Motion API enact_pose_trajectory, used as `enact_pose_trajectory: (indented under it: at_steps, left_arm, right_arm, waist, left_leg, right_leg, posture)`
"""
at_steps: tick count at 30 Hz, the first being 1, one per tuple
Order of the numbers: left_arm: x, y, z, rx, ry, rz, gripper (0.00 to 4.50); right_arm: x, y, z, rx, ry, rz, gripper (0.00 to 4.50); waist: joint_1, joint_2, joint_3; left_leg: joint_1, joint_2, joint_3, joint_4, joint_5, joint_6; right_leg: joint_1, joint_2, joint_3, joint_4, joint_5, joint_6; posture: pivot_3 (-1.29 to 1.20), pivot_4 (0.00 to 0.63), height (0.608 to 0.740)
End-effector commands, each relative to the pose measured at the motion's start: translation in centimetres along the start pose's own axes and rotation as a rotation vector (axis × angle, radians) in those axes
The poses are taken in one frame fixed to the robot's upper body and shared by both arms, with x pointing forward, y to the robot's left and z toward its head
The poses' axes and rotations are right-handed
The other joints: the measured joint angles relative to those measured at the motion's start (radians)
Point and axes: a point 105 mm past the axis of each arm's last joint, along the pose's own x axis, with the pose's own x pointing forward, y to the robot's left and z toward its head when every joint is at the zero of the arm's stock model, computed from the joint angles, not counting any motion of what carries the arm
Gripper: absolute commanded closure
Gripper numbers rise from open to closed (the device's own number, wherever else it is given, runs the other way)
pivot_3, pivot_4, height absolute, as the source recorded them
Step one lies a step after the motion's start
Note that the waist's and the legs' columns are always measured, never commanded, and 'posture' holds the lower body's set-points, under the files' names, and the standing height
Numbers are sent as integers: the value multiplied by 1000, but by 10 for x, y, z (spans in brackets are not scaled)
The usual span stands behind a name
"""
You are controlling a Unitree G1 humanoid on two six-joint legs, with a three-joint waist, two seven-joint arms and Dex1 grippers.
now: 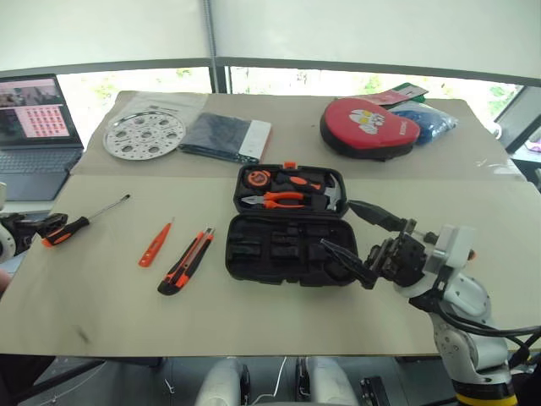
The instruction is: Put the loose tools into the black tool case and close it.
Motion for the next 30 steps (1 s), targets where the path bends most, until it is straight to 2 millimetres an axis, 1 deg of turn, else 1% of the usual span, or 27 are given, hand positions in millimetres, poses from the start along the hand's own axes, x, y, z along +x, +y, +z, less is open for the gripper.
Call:
enact_pose_trajectory:
  at_steps: [1,5,7,10,13,14,15,18,19,20,22,23,24,25,26,28,30]
  left_arm:
    - [18,6,-5,77,52,6,0]
    - [35,3,-6,108,91,-13,0]
    - [39,2,-12,96,133,-24,0]
    - [38,4,-25,62,219,-33,761]
    - [33,3,-34,34,281,-77,1948]
    - [31,2,-36,26,293,-91,2171]
    - [30,3,-38,22,300,-102,2621]
    - [28,4,-39,33,270,-119,3618]
    - [30,1,-29,60,184,-156,3960]
    - [30,-1,-15,75,88,-170,4059]
    - [26,-11,13,170,-88,-244,4060]
    - [22,-20,27,216,-165,-300,4060]
    - [18,-33,40,259,-238,-374,4060]
    - [14,-46,48,302,-285,-437,4060]
    - [10,-64,56,357,-316,-528,4060]
    - [-4,-115,64,509,-338,-757,4060]
    - [-15,-166,65,615,-313,-944,4060]
  right_arm:
    - [5,2,12,-38,-30,-10,62]
    - [2,1,13,-47,-20,-31,62]
    - [0,0,14,-53,-16,-46,62]
    - [-4,0,14,-64,-6,-63,0]
    - [-7,0,14,-74,-2,-76,0]
    - [-8,0,14,-77,0,-80,0]
    - [-10,0,14,-78,2,-84,0]
    - [-14,1,11,-81,8,-92,0]
    - [-16,1,10,-82,12,-92,0]
    - [-19,0,9,-88,20,-86,0]
    - [-23,-3,9,-97,25,-85,0]
    - [-25,-6,11,-110,27,-84,0]
    - [-28,-9,12,-122,29,-85,0]
    - [-31,-12,14,-135,33,-83,0]
    - [-35,-13,15,-148,40,-73,0]
    - [-44,-15,15,-170,68,-51,0]
    - [-54,-18,14,-187,97,-45,0]
  waist:
    - [-8,-1,0]
    - [-10,-2,0]
    - [-11,-4,0]
    - [-13,-7,0]
    - [-15,-7,0]
    - [-15,-7,0]
    - [-15,-7,0]
    - [-14,-7,0]
    - [-14,-7,0]
    - [-14,-6,0]
    - [-12,-7,0]
    - [-9,-8,1]
    - [-2,-10,2]
    - [4,-11,3]
    - [12,-12,3]
    - [17,-12,3]
    - [24,-12,4]
  left_leg:
    - [0,1,1,-2,1,-1]
    - [-1,0,8,-3,1,-2]
    - [-2,0,9,-3,1,-1]
    - [-2,1,10,-3,1,-1]
    - [-1,1,10,-3,1,-1]
    - [-1,1,10,-3,1,-1]
    - [-1,1,10,-3,1,-1]
    - [0,2,6,-3,0,-1]
    - [0,2,4,-3,0,0]
    - [0,2,4,-2,0,0]
    - [0,2,3,-2,0,0]
    - [0,3,3,0,0,1]
    - [-1,3,2,1,0,1]
    - [-2,3,2,3,-1,2]
    - [-3,3,1,5,-1,3]
    - [-5,2,1,11,-3,6]
    - [-6,1,0,14,-5,8]
  right_leg:
    - [-1,1,0,-1,0,0]
    - [-1,2,-1,-3,0,0]
    - [-1,1,-1,-4,0,0]
    - [-1,1,-1,-4,0,0]
    - [-1,1,1,-3,-1,0]
    - [-1,1,1,-3,-1,1]
    - [-1,1,1,-2,-1,1]
    - [-1,0,2,-1,-1,1]
    - [-1,0,2,-1,-1,1]
    - [-1,-1,3,-1,-1,1]
    - [-1,-2,3,0,-1,1]
    - [-2,-2,3,0,-1,1]
    - [-2,-2,2,1,-1,1]
    - [-2,-3,1,3,-1,1]
    - [-2,-4,1,4,-1,1]
    - [-2,-6,0,6,-1,1]
    - [0,-8,0,6,-2,3]
  posture:
    - [0,150,740]
    - [0,150,740]
    - [0,150,740]
    - [0,150,740]
    - [0,150,740]
    - [0,150,740]
    - [0,150,740]
    - [0,150,740]
    - [0,150,740]
    - [0,150,740]
    - [0,150,740]
    - [0,150,740]
    - [0,150,740]
    - [0,150,740]
    - [0,150,740]
    - [0,150,740]
    - [0,150,740]
